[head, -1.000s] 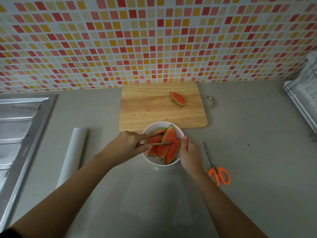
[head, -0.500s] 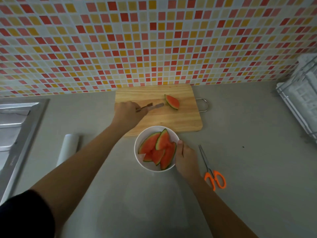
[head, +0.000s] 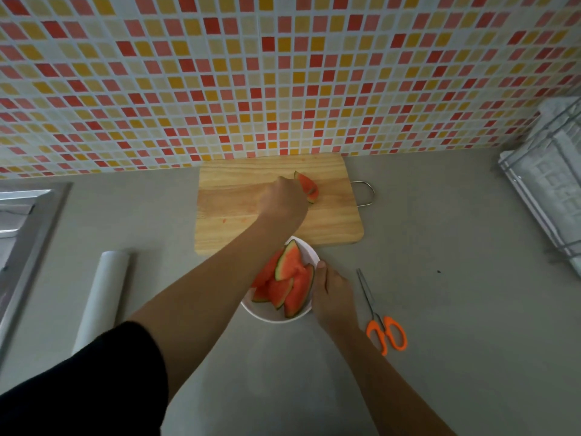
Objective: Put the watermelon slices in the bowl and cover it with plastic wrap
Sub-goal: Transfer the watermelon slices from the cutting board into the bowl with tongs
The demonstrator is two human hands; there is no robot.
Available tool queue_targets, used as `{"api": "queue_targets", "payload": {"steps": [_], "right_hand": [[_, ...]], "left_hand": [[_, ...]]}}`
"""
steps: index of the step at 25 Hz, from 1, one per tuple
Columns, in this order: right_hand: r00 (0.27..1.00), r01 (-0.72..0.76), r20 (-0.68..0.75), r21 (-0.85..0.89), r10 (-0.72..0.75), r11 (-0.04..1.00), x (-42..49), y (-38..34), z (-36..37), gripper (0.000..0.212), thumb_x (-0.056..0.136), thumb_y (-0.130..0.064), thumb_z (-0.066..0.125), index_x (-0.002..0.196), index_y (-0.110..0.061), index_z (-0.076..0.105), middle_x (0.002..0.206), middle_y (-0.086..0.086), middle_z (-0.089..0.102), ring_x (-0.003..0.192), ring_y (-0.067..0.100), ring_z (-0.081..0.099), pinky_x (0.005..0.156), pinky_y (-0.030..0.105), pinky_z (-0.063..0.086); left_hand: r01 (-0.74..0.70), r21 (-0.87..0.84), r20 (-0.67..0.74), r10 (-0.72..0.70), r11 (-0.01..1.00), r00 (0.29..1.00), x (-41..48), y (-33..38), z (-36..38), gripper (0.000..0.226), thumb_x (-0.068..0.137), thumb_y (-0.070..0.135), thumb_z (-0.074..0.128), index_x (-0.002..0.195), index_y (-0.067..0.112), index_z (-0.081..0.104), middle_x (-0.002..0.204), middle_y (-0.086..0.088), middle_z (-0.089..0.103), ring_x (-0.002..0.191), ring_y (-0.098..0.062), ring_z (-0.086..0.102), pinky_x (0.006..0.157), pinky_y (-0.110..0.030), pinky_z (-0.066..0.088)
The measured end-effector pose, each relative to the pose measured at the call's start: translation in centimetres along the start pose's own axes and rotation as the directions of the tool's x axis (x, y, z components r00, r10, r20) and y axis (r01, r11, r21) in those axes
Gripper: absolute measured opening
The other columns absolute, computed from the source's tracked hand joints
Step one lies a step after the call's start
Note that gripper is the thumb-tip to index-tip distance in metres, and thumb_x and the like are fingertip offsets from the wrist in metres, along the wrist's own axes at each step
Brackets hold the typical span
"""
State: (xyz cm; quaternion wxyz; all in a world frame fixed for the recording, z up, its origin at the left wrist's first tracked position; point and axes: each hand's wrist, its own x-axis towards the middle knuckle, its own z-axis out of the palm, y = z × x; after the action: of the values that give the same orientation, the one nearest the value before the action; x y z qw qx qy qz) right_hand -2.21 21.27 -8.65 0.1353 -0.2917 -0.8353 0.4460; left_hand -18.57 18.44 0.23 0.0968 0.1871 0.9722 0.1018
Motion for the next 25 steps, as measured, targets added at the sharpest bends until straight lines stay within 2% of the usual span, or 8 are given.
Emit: {"api": "queue_targets", "payload": {"steps": [4,6,9,12,14,18,22,25], "right_hand": [[0.997,-0.055,0.058,0.012,0.054,0.998,0.1,0.0,-0.2,0.037,0.098,-0.025,0.034,0.063,-0.022,0.044,0.056,-0.011,0.048,0.054,0.005,0.047,0.052,0.024,0.025],[0.995,-0.062,0.074,0.02,0.06,0.998,0.1,-0.1,-0.3,0.037,0.098,-0.026,0.033,0.063,-0.021,0.044,0.056,-0.011,0.048,0.055,0.004,0.047,0.049,0.023,0.025],[0.994,-0.071,0.082,0.011,0.07,0.997,0.1,-0.2,-0.5,0.036,0.098,-0.026,0.034,0.064,-0.022,0.044,0.058,-0.013,0.047,0.056,0.004,0.047,0.049,0.023,0.025],[0.991,-0.091,0.098,0.008,0.09,0.996,0.1,-0.4,-0.5,0.033,0.098,-0.028,0.033,0.069,-0.022,0.047,0.064,-0.01,0.05,0.06,0.006,0.048,0.056,0.025,0.03],[0.992,-0.077,0.096,0.005,0.076,0.997,0.1,-0.5,-0.6,0.032,0.098,-0.027,0.033,0.07,-0.022,0.047,0.064,-0.012,0.05,0.061,0.003,0.047,0.056,0.021,0.028],[0.994,-0.063,0.092,0.009,0.062,0.998,0.1,-0.4,-0.6,0.032,0.098,-0.025,0.033,0.07,-0.022,0.047,0.064,-0.016,0.048,0.06,-0.005,0.046,0.053,0.018,0.027],[0.992,-0.077,0.096,-0.013,0.077,0.997,0.1,-0.2,-0.5,0.033,0.098,-0.028,0.032,0.07,-0.021,0.049,0.063,-0.014,0.05,0.059,0.0,0.048,0.051,0.018,0.028],[0.992,-0.084,0.095,-0.026,0.086,0.996,0.2,-0.3,-0.5,0.033,0.098,-0.028,0.033,0.071,-0.02,0.049,0.063,-0.014,0.048,0.058,-0.001,0.046,0.052,0.021,0.026]], "left_hand": [[0.009,0.091,0.033,-0.012,0.996,0.999,1.1,-5.1,-2.8,0.03,0.089,0.032,0.056,0.092,0.003,0.064,0.073,-0.005,0.053,0.063,-0.02,0.049,0.048,-0.026,0.032],[0.024,0.136,0.075,-0.034,0.99,0.997,1.6,-8.1,-4.1,0.038,0.088,0.039,0.057,0.1,0.004,0.066,0.083,-0.007,0.06,0.068,-0.02,0.051,0.051,-0.025,0.035],[0.047,0.123,0.062,-0.055,0.991,0.997,1.5,-11.7,-4.6,0.042,0.088,0.042,0.057,0.105,0.005,0.068,0.099,-0.01,0.066,0.089,-0.026,0.059,0.068,-0.031,0.044],[0.072,-0.085,-0.027,-0.075,0.994,0.997,0.5,-14.1,-3.4,0.038,0.087,0.04,0.06,0.108,0.009,0.068,0.089,-0.004,0.062,0.081,-0.021,0.054,0.069,-0.028,0.038],[0.086,-0.227,-0.036,-0.097,0.97,0.995,-0.3,-14.9,-1.9,0.036,0.087,0.04,0.061,0.111,0.014,0.067,0.087,-0.002,0.059,0.085,-0.023,0.057,0.072,-0.027,0.037],[0.063,-0.37,-0.042,-0.085,0.927,0.996,-1.8,-15.4,1.2,0.037,0.087,0.041,0.061,0.119,0.022,0.065,0.088,0.0,0.061,0.085,-0.02,0.055,0.074,-0.025,0.036],[0.006,-0.351,-0.137,-0.058,0.936,0.989,-2.3,-15.4,2.9,0.041,0.088,0.039,0.062,0.124,0.019,0.063,0.09,-0.012,0.069,0.086,-0.029,0.061,0.079,-0.029,0.044],[-0.148,-0.225,-0.316,0.072,0.963,0.946,-2.7,-14.9,2.8,0.036,0.087,0.026,0.067,0.117,0.006,0.066,0.078,-0.023,0.065,0.071,-0.038,0.061,0.068,-0.037,0.048]]}}
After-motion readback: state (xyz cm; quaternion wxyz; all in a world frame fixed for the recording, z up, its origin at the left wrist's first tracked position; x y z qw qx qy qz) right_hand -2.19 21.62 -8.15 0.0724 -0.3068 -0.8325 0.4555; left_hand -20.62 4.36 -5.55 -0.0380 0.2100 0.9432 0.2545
